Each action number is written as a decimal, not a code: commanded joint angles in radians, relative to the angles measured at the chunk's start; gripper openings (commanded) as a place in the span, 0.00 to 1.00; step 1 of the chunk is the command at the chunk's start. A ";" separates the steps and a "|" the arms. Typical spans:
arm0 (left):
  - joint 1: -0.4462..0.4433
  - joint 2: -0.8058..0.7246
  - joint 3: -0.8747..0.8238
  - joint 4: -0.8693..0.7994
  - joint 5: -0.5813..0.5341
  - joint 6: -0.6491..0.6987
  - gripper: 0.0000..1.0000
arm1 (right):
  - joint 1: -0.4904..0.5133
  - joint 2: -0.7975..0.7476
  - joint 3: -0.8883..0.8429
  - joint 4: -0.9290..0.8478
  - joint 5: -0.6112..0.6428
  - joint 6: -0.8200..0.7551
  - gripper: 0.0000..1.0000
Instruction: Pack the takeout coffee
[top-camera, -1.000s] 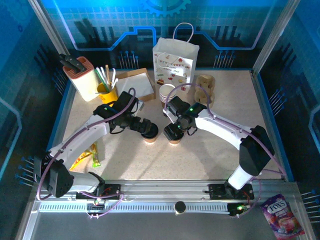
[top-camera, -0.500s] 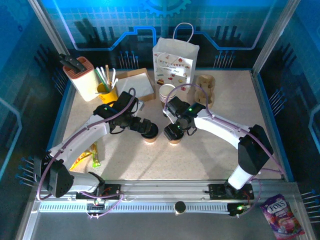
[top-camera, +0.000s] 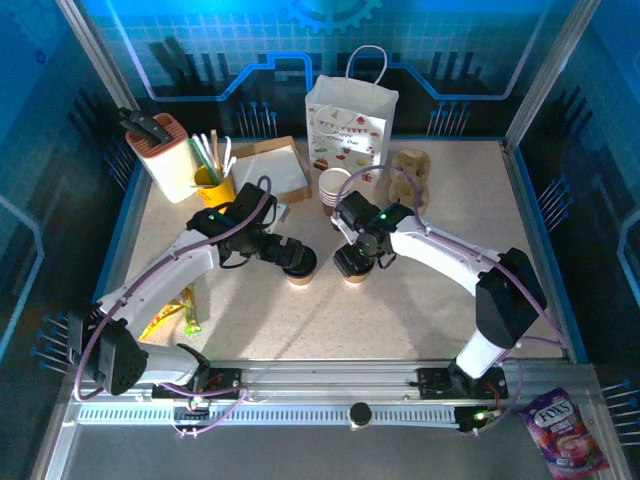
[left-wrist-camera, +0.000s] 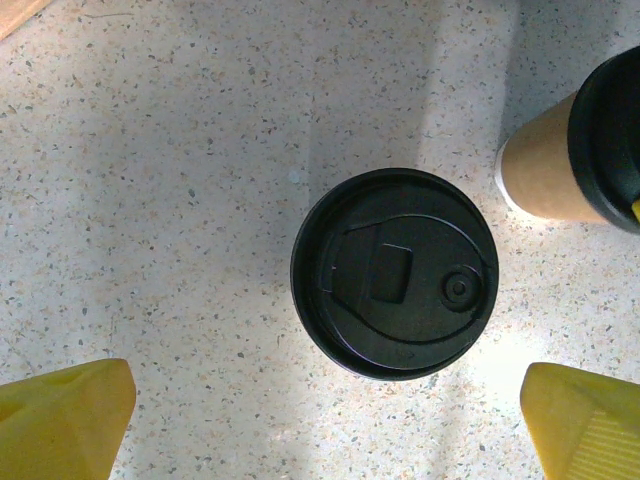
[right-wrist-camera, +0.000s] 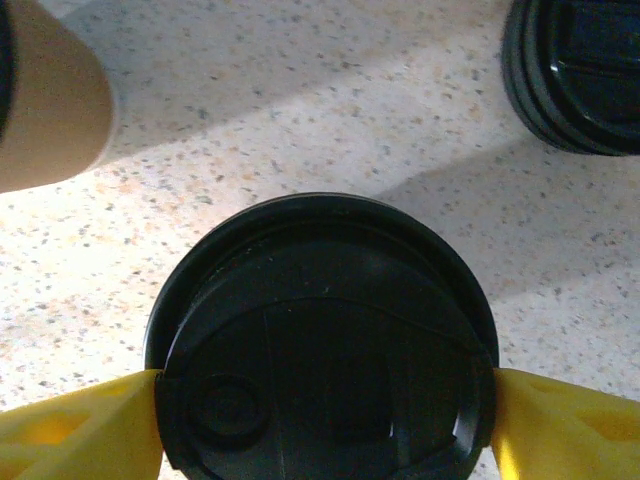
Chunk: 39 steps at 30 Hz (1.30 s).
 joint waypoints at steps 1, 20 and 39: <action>0.004 -0.001 0.004 -0.014 0.027 0.008 1.00 | -0.061 -0.010 0.025 -0.034 0.027 -0.014 0.81; -0.014 0.003 0.013 -0.007 0.037 -0.004 1.00 | -0.279 -0.004 0.015 -0.023 -0.018 -0.017 0.81; -0.184 0.151 0.083 -0.011 -0.136 -0.041 1.00 | -0.291 -0.077 0.017 -0.014 -0.065 -0.023 0.89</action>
